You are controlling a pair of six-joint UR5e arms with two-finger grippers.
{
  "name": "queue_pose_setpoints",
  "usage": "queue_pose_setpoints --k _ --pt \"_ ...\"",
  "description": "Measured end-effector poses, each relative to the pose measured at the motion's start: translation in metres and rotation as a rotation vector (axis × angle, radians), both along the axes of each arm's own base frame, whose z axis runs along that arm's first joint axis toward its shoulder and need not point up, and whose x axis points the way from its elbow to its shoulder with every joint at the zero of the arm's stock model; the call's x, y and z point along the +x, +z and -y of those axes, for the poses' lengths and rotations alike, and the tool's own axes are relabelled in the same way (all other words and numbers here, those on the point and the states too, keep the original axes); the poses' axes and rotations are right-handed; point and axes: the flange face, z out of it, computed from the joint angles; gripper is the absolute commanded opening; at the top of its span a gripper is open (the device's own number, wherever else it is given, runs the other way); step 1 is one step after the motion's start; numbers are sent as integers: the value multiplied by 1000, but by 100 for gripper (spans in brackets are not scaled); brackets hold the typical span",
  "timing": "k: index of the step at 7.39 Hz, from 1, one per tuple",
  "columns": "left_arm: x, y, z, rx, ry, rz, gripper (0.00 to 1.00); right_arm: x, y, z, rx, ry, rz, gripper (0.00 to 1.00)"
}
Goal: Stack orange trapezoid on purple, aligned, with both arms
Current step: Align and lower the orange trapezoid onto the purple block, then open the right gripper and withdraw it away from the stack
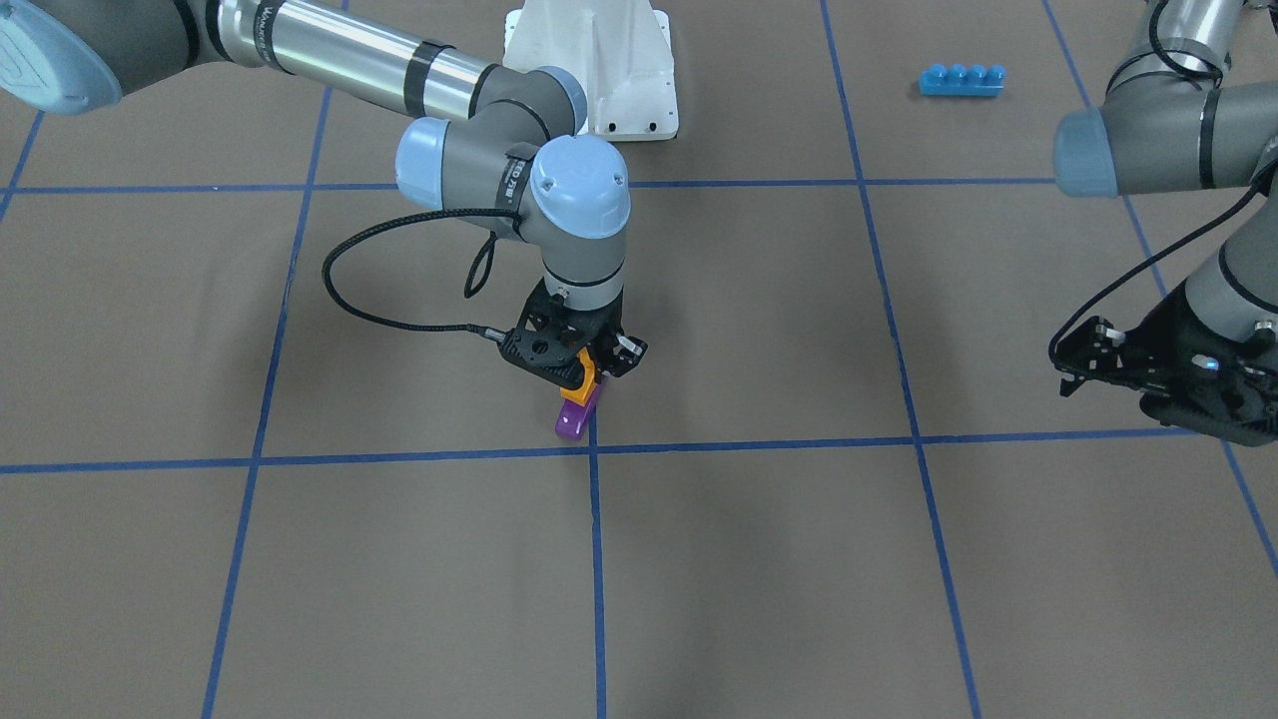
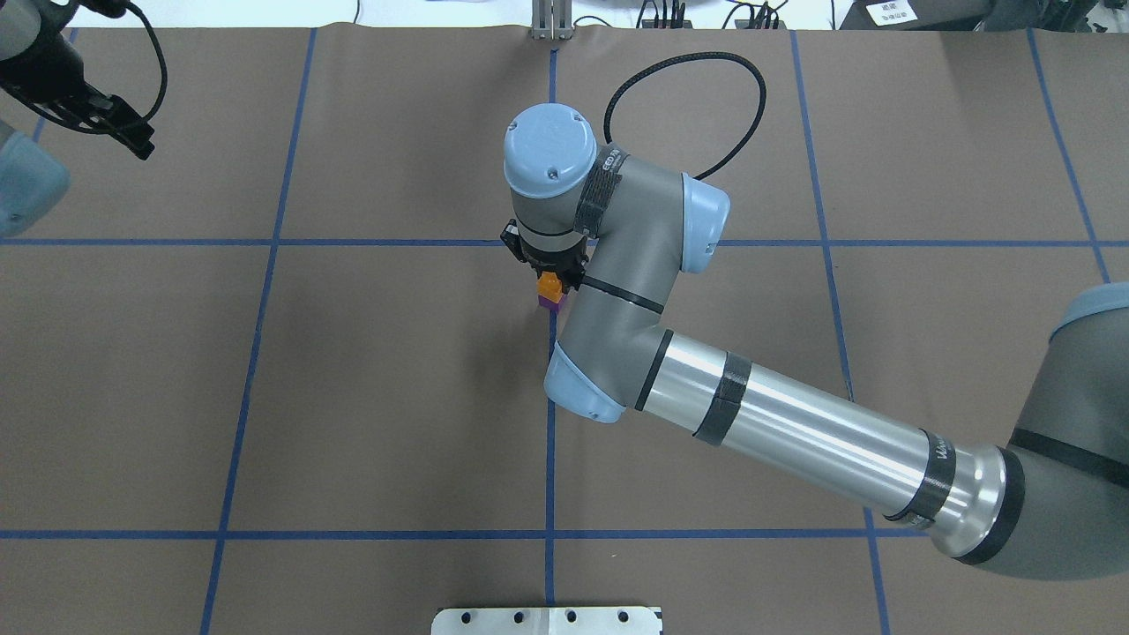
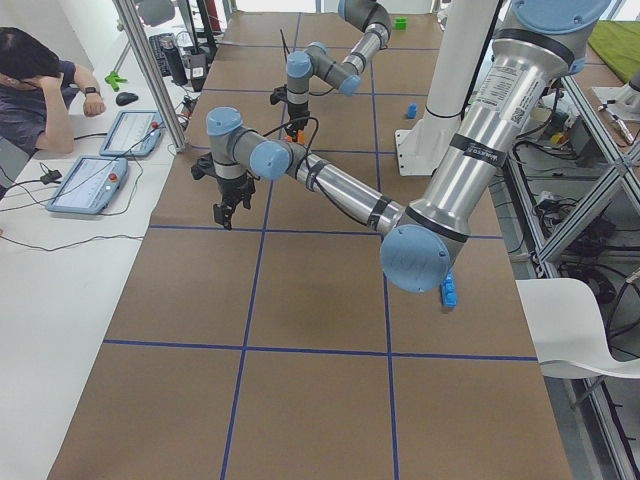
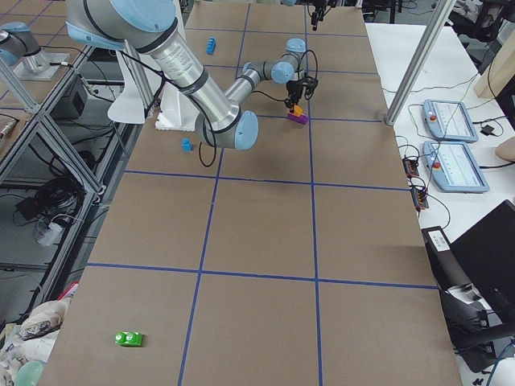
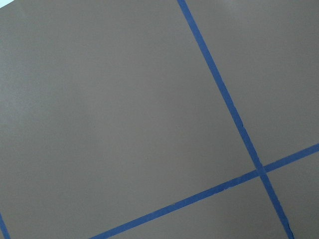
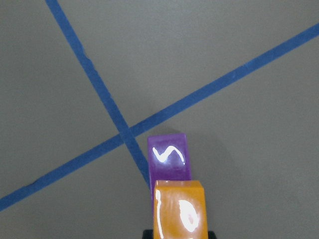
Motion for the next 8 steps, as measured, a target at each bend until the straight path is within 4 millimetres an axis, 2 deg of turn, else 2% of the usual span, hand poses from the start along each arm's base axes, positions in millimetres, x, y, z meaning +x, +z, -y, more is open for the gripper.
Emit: queue_pose_setpoints --k 1,4,6,7,8 --pt "0 0 0 0 0 0 100 -1 1 0 1 -2 -1 100" --pt "0 0 0 0 1 0 100 3 -6 2 7 2 9 100" --pt "0 0 0 2 2 0 100 13 -16 7 12 9 29 100" --pt "-1 0 0 5 3 0 100 30 -27 13 19 5 57 100" --pt "-7 1 1 4 -2 -3 100 60 -34 18 38 -9 90 100"
